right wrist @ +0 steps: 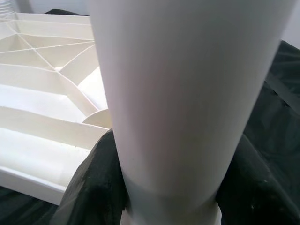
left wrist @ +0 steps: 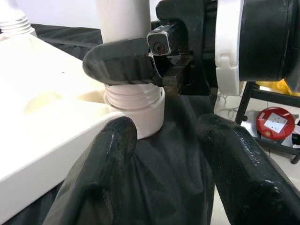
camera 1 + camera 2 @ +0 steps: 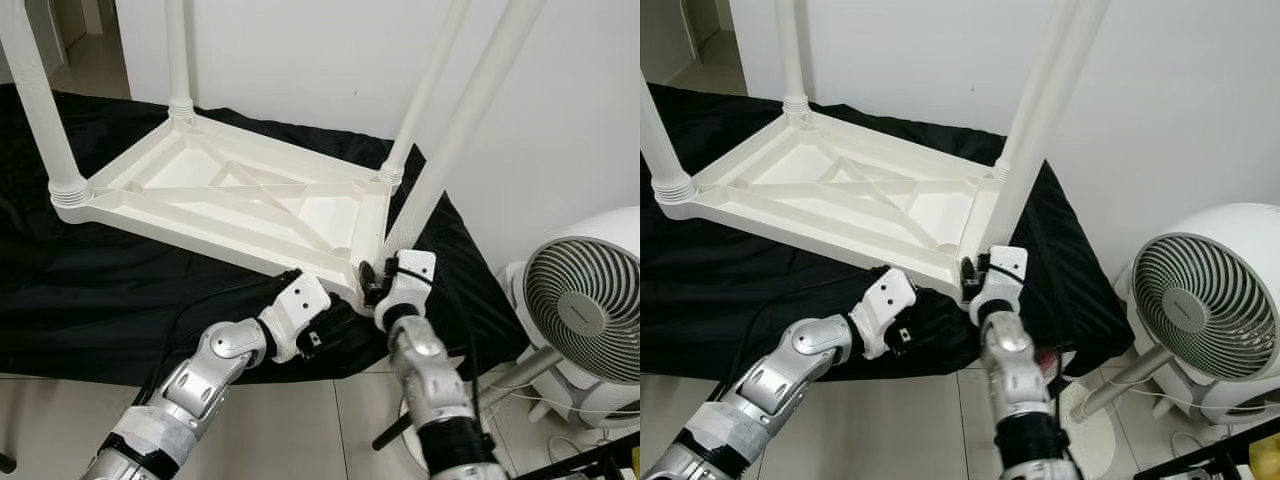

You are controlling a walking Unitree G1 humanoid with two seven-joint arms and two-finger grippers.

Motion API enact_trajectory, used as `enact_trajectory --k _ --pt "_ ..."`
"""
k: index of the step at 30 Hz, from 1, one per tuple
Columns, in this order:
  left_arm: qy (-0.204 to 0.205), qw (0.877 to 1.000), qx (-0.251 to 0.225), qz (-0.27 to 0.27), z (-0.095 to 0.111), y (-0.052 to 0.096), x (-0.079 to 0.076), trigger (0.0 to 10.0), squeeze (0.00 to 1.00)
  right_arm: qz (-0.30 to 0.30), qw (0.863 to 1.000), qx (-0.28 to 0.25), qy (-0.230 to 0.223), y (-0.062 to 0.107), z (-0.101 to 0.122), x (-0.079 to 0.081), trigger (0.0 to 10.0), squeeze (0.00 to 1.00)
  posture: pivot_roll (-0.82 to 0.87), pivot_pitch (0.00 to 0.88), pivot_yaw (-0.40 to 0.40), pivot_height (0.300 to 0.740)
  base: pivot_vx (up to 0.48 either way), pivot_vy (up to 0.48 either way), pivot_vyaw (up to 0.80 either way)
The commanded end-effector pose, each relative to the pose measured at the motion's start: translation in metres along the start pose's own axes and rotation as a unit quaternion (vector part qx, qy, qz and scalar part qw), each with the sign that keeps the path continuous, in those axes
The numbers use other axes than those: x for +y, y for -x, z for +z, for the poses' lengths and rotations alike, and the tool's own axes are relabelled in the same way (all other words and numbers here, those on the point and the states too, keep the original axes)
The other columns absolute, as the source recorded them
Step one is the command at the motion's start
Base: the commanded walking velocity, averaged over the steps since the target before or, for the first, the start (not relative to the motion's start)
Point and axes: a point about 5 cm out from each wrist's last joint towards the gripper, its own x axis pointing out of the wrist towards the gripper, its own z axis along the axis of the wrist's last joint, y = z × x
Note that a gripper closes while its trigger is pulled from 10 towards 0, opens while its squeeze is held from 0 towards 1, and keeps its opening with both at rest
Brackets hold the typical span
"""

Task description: Building children table

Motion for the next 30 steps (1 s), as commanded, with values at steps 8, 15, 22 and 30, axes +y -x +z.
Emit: enact_trajectory --k 8,15,22,30 --pt "0.002 0.998 0.0 -0.067 0.001 -0.002 -0.011 10.0 0.0 -0.03 0.999 0.039 -0.003 0.008 -0.011 -0.013 10.0 1.0 0.09 0.0 -0.16 0.74 0.0 0.0 0.0" --pt "0.002 0.998 0.0 -0.065 0.0 -0.003 -0.012 10.0 0.0 0.056 0.998 -0.012 -0.002 0.007 0.004 -0.015 10.0 1.0 0.09 0.0 -0.166 0.74 0.0 0.0 0.0" --pt "0.001 0.998 -0.001 -0.064 0.001 -0.004 -0.011 10.0 0.0 0.138 0.99 -0.007 0.013 0.006 0.004 -0.029 10.0 0.0 0.09 0.0 -0.167 0.74 0.0 0.0 0.0" --pt "0.002 0.998 -0.002 -0.069 0.001 -0.005 -0.011 10.0 0.0 0.225 0.972 -0.012 0.062 -0.008 0.012 -0.038 10.0 0.0 0.09 0.0 -0.162 0.74 0.0 0.0 0.0"
